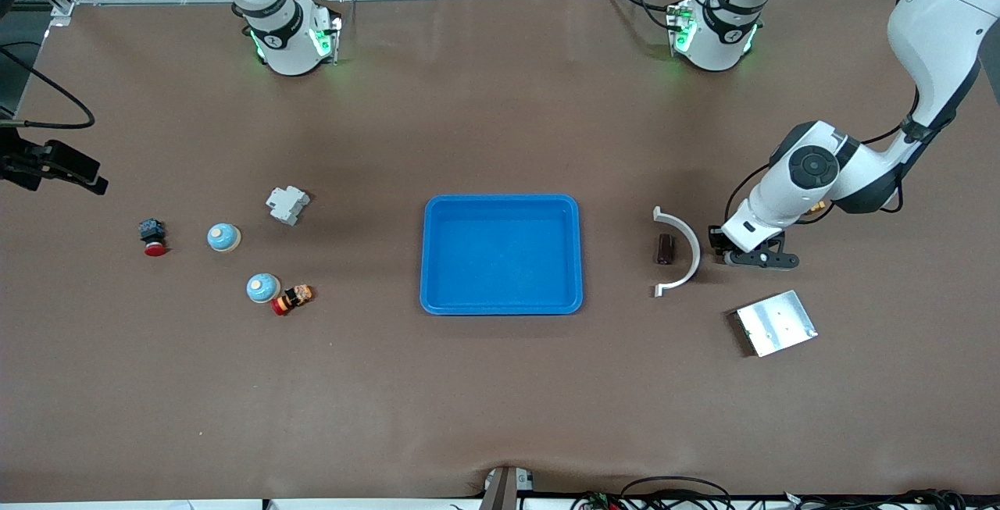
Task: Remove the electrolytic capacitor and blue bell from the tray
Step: 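Lower the capacitor beside the white arc and open the left gripper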
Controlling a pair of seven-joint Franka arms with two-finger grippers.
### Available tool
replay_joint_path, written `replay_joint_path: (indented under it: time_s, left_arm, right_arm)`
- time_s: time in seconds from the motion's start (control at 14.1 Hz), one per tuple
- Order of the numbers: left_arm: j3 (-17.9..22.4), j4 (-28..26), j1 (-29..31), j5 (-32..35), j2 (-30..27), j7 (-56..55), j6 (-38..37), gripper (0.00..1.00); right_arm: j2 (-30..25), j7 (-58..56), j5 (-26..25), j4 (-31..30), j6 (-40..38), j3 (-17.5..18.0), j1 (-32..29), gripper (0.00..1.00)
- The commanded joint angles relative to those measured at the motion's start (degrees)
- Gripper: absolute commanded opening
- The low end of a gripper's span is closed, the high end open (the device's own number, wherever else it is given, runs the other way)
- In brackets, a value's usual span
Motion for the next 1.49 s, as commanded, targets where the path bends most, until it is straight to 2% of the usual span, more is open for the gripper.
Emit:
replay_joint_path:
  time_s: [0.0, 0.14, 0.21, 0.28, 0.85, 1.42]
  left_arm:
    - [-0.1, 0.8, -0.2, 1.7, 0.9, -0.8, -0.5, 0.0]
    - [-0.1, 0.8, -0.3, 1.7, 0.9, -0.8, -0.5, 0.0]
    - [-0.1, 0.9, -0.4, 1.7, 1.0, -0.8, -0.5, 0.15]
    - [-0.1, 0.9, -0.3, 1.8, 1.0, -0.8, -0.4, 0.99]
    - [-0.4, 1.7, 0.4, 1.5, -1.9, -0.8, -0.7, 1.0]
    - [-0.6, 3.5, 0.5, 0.9, -2.0, -0.8, -0.7, 1.0]
  right_arm:
    - [-1.0, 0.2, 0.9, -0.9, 0.1, 0.5, -0.4, 1.0]
    - [-1.0, 0.1, 0.9, -0.9, 0.3, 0.6, -0.5, 1.0]
    - [-1.0, 0.1, 0.9, -0.9, 0.4, 0.6, -0.5, 1.0]
    - [-1.0, 0.2, 0.9, -0.9, 0.4, 0.6, -0.4, 1.0]
    - [-1.0, 0.1, 0.9, -0.9, 0.1, 0.6, -0.6, 1.0]
    - [-1.0, 0.1, 0.9, -0.9, -0.1, 0.6, -0.4, 1.0]
